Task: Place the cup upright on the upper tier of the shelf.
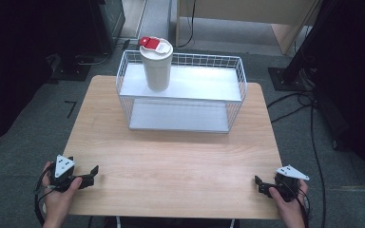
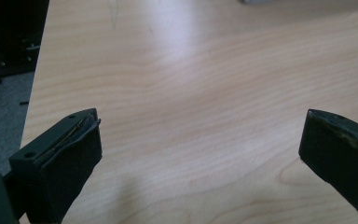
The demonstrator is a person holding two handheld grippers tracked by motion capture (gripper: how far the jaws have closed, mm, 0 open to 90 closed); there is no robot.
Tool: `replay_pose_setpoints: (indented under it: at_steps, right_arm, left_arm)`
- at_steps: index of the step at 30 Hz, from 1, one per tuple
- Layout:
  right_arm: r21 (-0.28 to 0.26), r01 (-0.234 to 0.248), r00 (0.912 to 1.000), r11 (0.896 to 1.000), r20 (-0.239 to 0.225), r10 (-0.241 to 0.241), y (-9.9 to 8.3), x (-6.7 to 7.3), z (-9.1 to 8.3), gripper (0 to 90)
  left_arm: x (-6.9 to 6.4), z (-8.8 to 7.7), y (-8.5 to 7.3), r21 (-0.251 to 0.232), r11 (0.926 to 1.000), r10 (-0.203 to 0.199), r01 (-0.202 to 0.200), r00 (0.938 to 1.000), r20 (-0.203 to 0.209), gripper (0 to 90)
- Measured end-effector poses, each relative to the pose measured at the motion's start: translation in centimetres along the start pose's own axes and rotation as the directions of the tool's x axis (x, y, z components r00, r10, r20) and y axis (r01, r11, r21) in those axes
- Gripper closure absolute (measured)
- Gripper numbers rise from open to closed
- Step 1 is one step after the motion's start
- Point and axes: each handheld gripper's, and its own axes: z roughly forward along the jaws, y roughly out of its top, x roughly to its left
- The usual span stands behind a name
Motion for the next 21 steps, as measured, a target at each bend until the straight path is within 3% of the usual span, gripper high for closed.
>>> replay_pose_setpoints:
  at_steps: [11,21]
  right_arm:
    - [-0.003,-0.001,1.0,1.0,0.0,0.001,0.0,0.0,0.0,5.8]
    - [-0.003,-0.005,1.0,1.0,0.004,0.005,-0.1,0.0,-0.1,5.9]
  left_arm:
    - [1.0,-0.5,-1.0,0.12,0.9927,0.011,-0.006,0.9989,-0.045,0.5]
    - [1.3,-0.3,-1.0,0.159,0.9866,-0.038,0.038,0.9993,-0.002,0.4]
